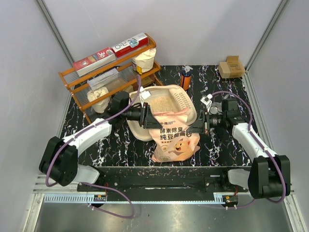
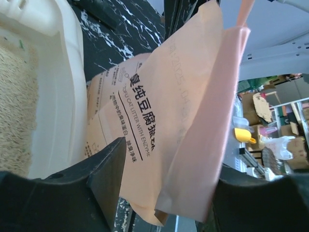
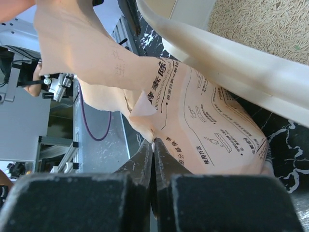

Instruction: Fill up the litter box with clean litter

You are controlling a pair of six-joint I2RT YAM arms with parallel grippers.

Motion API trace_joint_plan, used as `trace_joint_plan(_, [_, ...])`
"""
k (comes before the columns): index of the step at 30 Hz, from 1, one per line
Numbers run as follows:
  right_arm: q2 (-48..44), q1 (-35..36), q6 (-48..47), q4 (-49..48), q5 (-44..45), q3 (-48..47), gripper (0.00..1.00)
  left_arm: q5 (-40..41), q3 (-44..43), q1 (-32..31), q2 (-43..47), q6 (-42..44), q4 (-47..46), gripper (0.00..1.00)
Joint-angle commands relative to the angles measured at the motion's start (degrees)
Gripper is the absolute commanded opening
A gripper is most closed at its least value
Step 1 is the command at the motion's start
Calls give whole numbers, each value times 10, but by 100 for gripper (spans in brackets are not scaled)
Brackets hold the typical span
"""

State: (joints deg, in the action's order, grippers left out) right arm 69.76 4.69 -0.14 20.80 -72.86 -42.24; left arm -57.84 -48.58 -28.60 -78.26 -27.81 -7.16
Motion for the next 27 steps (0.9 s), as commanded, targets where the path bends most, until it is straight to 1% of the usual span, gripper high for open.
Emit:
trace_joint_plan(1, [-25,-5,52,-18,-45,7,4,-11,27,-6,-2,-57,-73,55])
trace_joint_plan(3, [-28,-5,57,-18,-45,13,4,-11,44,-6,5,-70,-79,59])
trace_joint_plan(8, [-35,-6,62,-17,-35,24,4,-10,72,-13,21,-84,-124,63])
trace_joint_plan(12, [-35,-6,77,-16,-26,30,4,-7,89,-36,21,-95,-173,63])
trace_joint_plan(15, [-38,-6,87,-16,-21,29,4,4,98,-46,14,-90,-186,59])
trace_joint_plan(18, [-39,-7,105,-15,-26,28,1,11,96,-43,15,-88,-157,44])
trace_joint_plan(19, [-40,-8,110,-15,-34,29,0,5,94,-41,17,-93,-149,35])
trace_joint_plan(21, [-38,-9,133,-13,-45,30,0,-15,92,-32,18,-137,-160,24])
trace_joint_plan(22, [-31,-11,144,-13,-61,29,0,-42,89,-30,16,-147,-163,20])
trace_joint_plan(23, [-26,-13,154,-13,-69,28,0,-55,83,-27,10,-160,-160,11])
trace_joint_plan(25, [-14,-15,188,-9,-85,26,0,-87,75,-16,2,-168,-140,4])
trace_joint_plan(26, [-9,-19,196,-8,-89,24,0,-94,67,-12,-5,-173,-114,0])
trace_joint_plan(27, [-7,-19,212,0,-91,24,0,-100,63,-8,-8,-173,-96,0])
